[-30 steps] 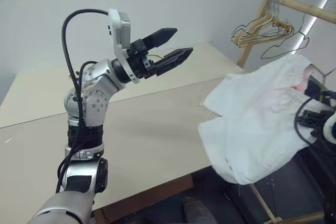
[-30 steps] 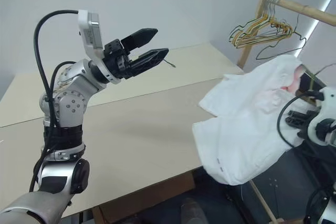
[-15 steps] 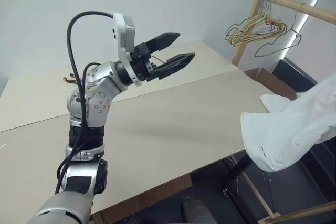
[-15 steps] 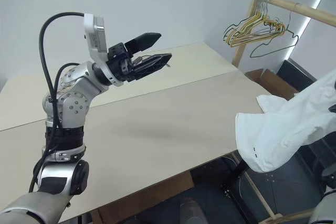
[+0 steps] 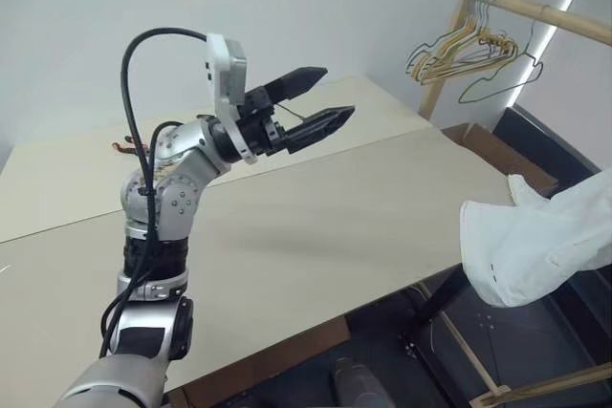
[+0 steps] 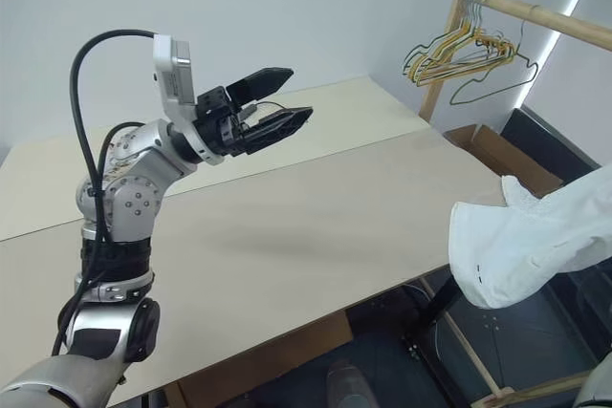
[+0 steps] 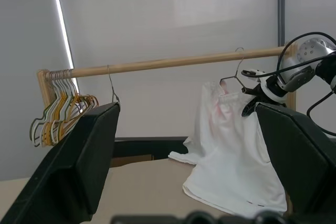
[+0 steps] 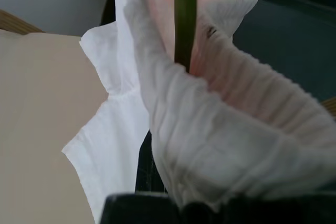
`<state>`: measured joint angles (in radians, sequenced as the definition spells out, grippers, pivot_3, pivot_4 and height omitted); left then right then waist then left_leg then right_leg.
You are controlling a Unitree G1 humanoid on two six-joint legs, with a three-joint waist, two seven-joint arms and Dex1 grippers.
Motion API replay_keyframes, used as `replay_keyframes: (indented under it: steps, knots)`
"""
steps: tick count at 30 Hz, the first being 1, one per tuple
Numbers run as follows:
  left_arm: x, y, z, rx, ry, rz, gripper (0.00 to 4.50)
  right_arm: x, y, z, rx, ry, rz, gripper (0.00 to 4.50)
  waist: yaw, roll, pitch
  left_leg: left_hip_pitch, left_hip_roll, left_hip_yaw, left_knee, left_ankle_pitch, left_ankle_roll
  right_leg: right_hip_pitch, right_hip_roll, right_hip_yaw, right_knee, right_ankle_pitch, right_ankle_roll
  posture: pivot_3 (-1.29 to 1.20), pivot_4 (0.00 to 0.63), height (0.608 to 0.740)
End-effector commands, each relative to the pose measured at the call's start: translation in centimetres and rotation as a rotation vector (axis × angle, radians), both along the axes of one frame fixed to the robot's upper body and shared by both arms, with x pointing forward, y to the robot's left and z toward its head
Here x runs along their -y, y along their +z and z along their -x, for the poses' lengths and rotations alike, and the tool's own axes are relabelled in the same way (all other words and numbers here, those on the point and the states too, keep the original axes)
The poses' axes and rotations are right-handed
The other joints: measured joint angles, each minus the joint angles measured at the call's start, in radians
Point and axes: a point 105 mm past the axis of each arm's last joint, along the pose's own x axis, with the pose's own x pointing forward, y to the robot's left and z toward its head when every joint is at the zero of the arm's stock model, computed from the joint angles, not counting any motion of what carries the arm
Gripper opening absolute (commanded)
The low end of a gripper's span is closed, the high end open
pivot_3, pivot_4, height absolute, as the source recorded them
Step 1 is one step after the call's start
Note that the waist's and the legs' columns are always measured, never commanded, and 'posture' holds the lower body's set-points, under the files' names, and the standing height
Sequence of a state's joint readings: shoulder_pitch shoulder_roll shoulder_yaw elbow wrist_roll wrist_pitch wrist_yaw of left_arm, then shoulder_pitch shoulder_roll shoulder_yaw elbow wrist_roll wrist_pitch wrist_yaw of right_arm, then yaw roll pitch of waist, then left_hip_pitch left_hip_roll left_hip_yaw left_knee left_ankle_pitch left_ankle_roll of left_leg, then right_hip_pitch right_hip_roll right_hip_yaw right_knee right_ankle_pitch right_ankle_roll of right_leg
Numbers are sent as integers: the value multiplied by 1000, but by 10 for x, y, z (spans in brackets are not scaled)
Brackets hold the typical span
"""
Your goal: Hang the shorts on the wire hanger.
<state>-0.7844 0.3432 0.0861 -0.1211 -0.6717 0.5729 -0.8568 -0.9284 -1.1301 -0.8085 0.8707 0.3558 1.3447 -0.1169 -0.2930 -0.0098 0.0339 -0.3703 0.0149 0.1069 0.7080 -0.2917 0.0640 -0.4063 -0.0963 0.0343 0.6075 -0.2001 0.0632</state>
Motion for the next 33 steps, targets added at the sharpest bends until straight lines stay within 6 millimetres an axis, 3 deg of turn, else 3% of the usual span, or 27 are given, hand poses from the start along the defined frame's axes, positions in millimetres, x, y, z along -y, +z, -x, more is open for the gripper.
replay_keyframes:
  steps: [1, 9, 12, 16, 20, 23, 24, 29, 31, 33]
  knots:
    - [1, 11, 9, 57, -20, 4, 4481, 7, 0, 1, 31, -21, 9, 0, -2, -1, 1, 2, 0, 0, -2, 0, 0, 4, 0, 1, -2, -1, -1, -295, 0, 740]
    - [2, 11, 11, 68, -18, -3, 4481, 16, 5, 1, 42, -16, 79, 0, -15, 1, 0, 3, 0, 1, -10, 0, 0, 5, 3, 6, -10, 0, 1, -289, 0, 740]
    - [2, 11, 12, 70, -20, -5, 4500, 15, 6, -3, 25, 4, 124, 791, -22, 1, 0, 3, -1, 1, -13, 0, 0, 5, 3, 6, -13, 3, 6, -286, 0, 740]
    - [1, 12, 12, 74, -16, -8, 4500, 20, 13, -4, -17, 7, 245, 2168, -22, 1, 0, 2, -1, 2, -14, -1, 1, 4, 3, 7, -14, 3, 7, -284, 0, 740]
    - [-3, 14, 10, 74, 6, -11, 4500, 24, 35, -7, -40, 10, 472, 3516, -21, 1, 0, 3, -1, 2, -13, -1, 1, 4, 3, 7, -13, 3, 8, -275, 0, 740]
    - [-6, 12, 10, 67, 17, -16, 4500, 24, 56, -9, -77, -9, 742, 4487, -21, 2, -1, 3, -1, 2, -13, -1, 1, 4, 3, 7, -13, 3, 8, -272, 0, 740]
    - [-7, 12, 10, 65, 16, -15, 4500, 22, 64, -10, -69, -26, 811, 4487, -22, 2, -1, 4, -1, 2, -13, -1, 1, 4, 3, 8, -12, 3, 8, -272, 0, 740]
    - [-12, 10, 8, 59, 37, -9, 4500, -1, 108, -14, 59, -116, 1128, 4487, -22, 3, -1, 4, -1, 3, -13, 0, 1, 4, 3, 9, -11, 3, 9, -270, 0, 740]
    - [-17, 9, 6, 56, 66, -4, 4500, -37, 147, -17, 266, -161, 1393, 4487, -20, 4, -2, 5, -1, 3, -13, 0, 0, 4, 3, 9, -11, 3, 9, -268, 0, 740]
    - [-24, 6, 3, 50, 102, -12, 4500, -87, 169, -21, 516, -82, 1554, 4487, -23, 4, -2, 10, 0, 3, -13, 0, 0, 4, 3, 9, -11, 3, 9, -256, 0, 740]
